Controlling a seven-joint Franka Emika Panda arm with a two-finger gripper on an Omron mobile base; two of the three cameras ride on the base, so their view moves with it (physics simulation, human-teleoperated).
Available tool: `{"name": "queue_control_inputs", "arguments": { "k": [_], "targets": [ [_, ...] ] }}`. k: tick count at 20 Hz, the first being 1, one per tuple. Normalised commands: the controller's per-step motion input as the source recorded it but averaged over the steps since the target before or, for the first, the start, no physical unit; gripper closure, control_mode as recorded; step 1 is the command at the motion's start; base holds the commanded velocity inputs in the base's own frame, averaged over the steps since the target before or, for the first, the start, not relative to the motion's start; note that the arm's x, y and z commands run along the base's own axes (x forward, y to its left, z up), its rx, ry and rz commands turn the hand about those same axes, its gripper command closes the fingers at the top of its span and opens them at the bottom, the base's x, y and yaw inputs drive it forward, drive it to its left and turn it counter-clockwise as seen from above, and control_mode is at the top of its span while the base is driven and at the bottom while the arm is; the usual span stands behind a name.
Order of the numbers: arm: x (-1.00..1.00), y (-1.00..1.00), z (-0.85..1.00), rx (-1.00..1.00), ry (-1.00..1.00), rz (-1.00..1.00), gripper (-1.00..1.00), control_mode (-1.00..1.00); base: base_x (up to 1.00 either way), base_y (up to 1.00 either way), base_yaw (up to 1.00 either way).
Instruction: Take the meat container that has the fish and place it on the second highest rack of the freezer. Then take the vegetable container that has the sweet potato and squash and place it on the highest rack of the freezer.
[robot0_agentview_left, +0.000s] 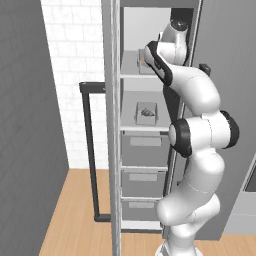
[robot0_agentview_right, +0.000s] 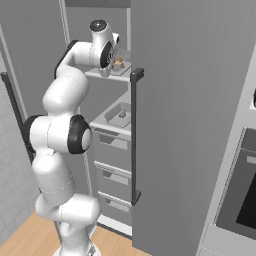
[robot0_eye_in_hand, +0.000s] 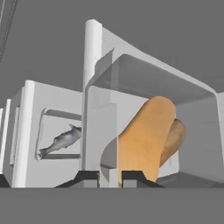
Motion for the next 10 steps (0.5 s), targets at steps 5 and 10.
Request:
{"name": "queue_control_inputs", "arguments": {
  "k": [5, 10],
  "targets": [
    [0.24, -0.01, 0.0, 0.0, 0.03, 0.0, 1.0, -1.0, 0.0, 0.0, 0.0],
    [0.24, -0.01, 0.0, 0.0, 0.04, 0.0, 1.0, -1.0, 0.0, 0.0, 0.0]
  ]
}}
